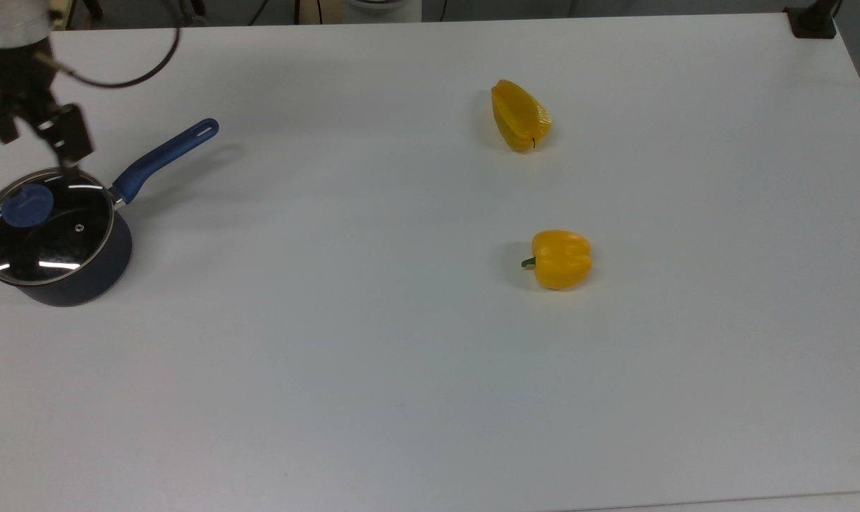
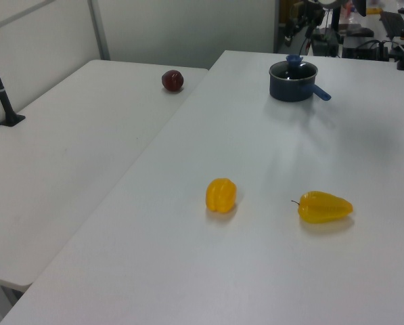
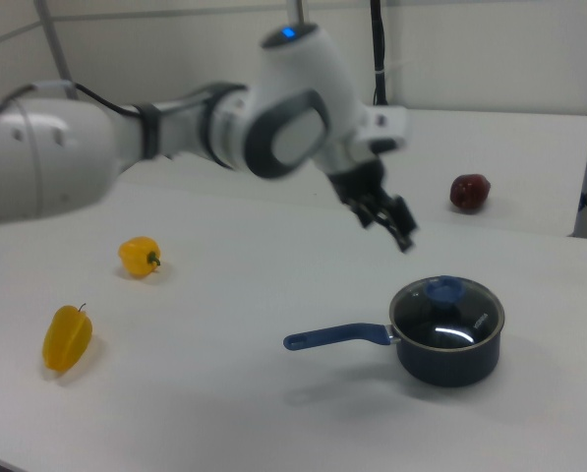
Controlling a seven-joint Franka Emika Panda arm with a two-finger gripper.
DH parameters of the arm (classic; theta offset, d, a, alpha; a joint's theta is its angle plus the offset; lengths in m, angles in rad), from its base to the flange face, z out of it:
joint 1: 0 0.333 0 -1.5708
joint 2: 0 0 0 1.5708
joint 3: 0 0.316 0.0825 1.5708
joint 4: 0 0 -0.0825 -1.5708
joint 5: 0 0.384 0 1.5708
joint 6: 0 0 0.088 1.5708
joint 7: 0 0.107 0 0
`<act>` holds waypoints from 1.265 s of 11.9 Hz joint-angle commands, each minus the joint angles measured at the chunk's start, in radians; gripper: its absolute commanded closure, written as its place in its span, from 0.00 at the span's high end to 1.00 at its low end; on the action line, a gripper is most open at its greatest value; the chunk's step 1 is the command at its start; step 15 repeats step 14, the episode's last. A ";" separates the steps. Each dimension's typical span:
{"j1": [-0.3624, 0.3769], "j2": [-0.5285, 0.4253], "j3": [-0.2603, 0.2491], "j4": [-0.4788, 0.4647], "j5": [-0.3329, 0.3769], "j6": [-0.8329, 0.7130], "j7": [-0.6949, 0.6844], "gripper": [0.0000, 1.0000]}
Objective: Close lid
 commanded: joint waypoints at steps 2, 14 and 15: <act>0.218 -0.171 -0.005 -0.040 -0.020 -0.268 -0.013 1.00; 0.423 -0.311 -0.010 -0.060 0.023 -0.633 -0.010 1.00; 0.423 -0.311 -0.010 -0.060 0.023 -0.633 -0.010 1.00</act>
